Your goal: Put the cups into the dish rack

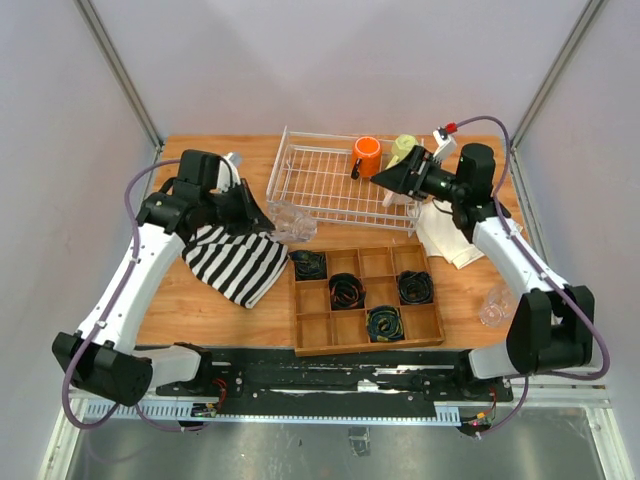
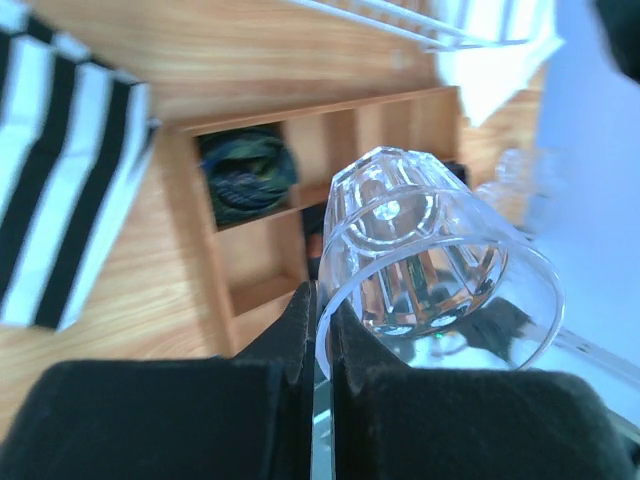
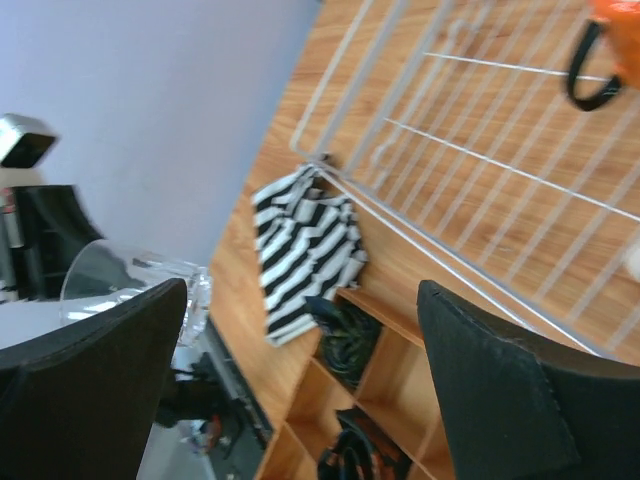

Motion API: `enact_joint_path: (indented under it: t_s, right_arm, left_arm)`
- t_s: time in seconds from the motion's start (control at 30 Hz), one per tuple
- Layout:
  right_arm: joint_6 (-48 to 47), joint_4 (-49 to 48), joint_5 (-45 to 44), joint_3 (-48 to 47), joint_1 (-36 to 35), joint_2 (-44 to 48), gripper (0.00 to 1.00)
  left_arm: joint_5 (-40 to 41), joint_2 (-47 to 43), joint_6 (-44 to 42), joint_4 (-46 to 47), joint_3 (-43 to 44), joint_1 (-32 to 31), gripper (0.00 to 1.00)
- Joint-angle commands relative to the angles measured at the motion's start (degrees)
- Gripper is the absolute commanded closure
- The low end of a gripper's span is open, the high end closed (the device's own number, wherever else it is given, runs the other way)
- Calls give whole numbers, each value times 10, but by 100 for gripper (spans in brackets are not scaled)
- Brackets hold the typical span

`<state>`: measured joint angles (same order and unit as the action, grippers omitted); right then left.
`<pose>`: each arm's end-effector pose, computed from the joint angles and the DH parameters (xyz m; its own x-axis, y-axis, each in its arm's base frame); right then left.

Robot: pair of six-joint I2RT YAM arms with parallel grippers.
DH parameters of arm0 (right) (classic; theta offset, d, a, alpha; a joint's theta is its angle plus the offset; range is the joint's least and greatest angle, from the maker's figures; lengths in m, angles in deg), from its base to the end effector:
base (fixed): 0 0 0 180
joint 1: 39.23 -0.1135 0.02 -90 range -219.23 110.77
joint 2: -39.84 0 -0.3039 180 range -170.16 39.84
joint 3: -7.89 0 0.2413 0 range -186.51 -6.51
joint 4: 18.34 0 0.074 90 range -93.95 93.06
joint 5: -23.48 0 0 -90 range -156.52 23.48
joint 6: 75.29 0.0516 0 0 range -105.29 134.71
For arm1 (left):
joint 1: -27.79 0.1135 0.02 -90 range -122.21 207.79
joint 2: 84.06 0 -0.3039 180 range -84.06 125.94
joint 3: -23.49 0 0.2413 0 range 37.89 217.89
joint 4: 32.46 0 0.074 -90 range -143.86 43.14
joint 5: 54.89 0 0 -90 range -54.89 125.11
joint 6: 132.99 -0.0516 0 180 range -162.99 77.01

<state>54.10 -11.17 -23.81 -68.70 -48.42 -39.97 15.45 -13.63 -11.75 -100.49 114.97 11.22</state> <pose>0.3076 0.0852 0.3789 -0.6300 0.3704 -0.6825 -0.4867 0.4965 0.7187 0.2127 -0.0814 0.3969 -0.8525 -0.2559 -0.4558 0.0543 0.8239 -0.5641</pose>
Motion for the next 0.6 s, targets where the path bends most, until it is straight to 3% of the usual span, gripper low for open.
enact_joint_path:
  t_s: [0.0,0.17,0.33,0.57]
  right_arm:
    - [189,-251,152,37,8,-38,2]
    - [354,-453,155,77,1,-78,1]
    - [406,-518,145,72,-29,-99,1]
    - [519,-659,125,72,-57,-142,1]
  left_arm:
    - [-186,6,97,177,-36,6,100]
    - [-247,10,199,331,-75,6,99]
    - [-261,27,243,406,-72,6,99]
    - [-263,71,250,443,-36,6,100]
